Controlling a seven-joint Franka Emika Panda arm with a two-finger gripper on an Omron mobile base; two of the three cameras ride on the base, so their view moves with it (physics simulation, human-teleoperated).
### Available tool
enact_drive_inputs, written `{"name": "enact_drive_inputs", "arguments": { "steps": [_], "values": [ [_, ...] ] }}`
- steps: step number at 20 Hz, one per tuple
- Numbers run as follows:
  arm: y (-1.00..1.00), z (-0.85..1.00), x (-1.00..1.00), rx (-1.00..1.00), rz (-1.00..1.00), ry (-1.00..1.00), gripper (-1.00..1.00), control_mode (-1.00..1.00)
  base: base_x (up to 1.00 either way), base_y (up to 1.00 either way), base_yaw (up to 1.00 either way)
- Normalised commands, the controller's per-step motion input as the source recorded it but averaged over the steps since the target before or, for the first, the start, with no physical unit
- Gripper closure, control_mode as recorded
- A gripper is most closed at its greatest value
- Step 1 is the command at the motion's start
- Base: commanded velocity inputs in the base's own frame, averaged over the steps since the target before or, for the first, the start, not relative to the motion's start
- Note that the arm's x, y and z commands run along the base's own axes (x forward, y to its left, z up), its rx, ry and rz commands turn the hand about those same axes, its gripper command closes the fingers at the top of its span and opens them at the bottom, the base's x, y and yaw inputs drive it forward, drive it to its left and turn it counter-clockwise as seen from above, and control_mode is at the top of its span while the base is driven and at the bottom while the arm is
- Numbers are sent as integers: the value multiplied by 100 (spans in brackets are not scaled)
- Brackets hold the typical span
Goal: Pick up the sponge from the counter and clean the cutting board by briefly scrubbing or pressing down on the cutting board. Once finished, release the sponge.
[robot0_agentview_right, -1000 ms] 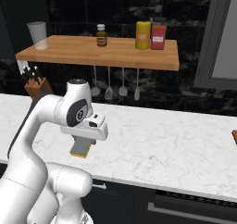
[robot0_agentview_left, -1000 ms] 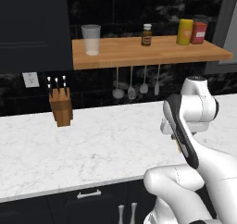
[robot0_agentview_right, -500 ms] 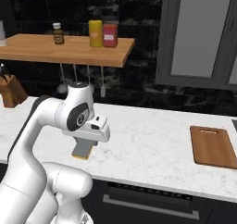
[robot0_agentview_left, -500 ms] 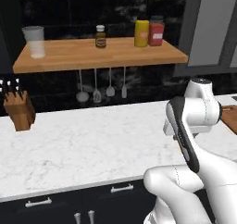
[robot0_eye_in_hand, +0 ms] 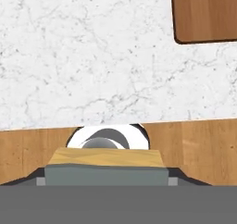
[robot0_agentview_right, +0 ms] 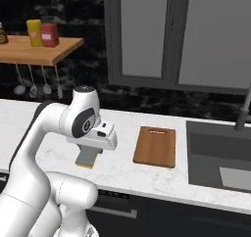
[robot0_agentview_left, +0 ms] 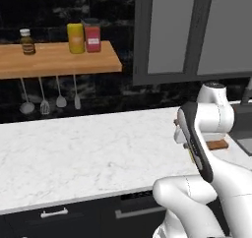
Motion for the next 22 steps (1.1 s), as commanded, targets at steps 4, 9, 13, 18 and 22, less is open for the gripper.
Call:
{"name": "enact_drive_inputs", "arguments": {
  "steps": [4,9,13,18,22],
  "values": [
    [0,0,0,0,0,0,100,100,0,-84,0],
    [0,0,0,0,0,0,100,100,0,-72,0],
    [0,0,0,0,0,0,100,100,0,-59,0],
    [0,0,0,0,0,0,100,100,4,-12,0],
    [0,0,0,0,0,0,100,100,37,0,6]
  ]
}}
